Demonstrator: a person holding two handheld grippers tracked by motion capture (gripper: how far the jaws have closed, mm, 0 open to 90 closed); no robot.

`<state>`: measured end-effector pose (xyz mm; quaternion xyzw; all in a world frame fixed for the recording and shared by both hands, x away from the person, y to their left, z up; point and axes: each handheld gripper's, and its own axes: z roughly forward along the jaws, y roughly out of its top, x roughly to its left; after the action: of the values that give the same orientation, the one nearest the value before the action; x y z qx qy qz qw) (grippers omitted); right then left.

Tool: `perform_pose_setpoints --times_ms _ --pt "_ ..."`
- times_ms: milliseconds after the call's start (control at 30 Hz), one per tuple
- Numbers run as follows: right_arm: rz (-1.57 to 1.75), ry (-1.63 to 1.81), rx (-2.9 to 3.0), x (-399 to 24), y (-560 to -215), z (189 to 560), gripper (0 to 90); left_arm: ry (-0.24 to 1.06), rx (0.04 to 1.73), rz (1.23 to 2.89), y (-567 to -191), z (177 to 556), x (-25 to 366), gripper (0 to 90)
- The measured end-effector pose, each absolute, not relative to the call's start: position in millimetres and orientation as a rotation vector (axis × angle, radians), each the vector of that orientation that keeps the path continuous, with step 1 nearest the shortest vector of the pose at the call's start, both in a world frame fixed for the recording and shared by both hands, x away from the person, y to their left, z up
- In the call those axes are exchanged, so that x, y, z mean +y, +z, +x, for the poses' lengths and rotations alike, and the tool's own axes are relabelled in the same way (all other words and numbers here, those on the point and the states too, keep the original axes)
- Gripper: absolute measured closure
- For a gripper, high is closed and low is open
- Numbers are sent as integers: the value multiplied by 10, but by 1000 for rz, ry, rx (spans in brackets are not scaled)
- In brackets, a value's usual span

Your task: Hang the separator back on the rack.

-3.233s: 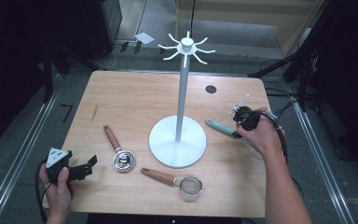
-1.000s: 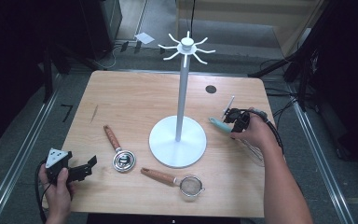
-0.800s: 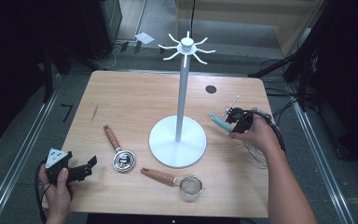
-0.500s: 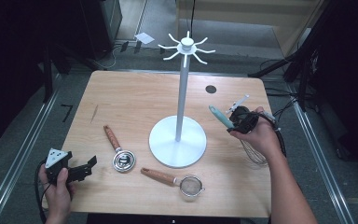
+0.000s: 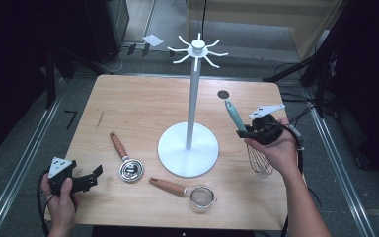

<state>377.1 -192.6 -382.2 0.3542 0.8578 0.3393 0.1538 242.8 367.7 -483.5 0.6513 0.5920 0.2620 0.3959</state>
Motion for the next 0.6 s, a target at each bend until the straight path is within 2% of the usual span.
perform_pose_setpoints --times_ms 600 --pt "968 1323 2202 -1760 -3501 3332 715 664 1501 1649 -4835 2428 3676 0"
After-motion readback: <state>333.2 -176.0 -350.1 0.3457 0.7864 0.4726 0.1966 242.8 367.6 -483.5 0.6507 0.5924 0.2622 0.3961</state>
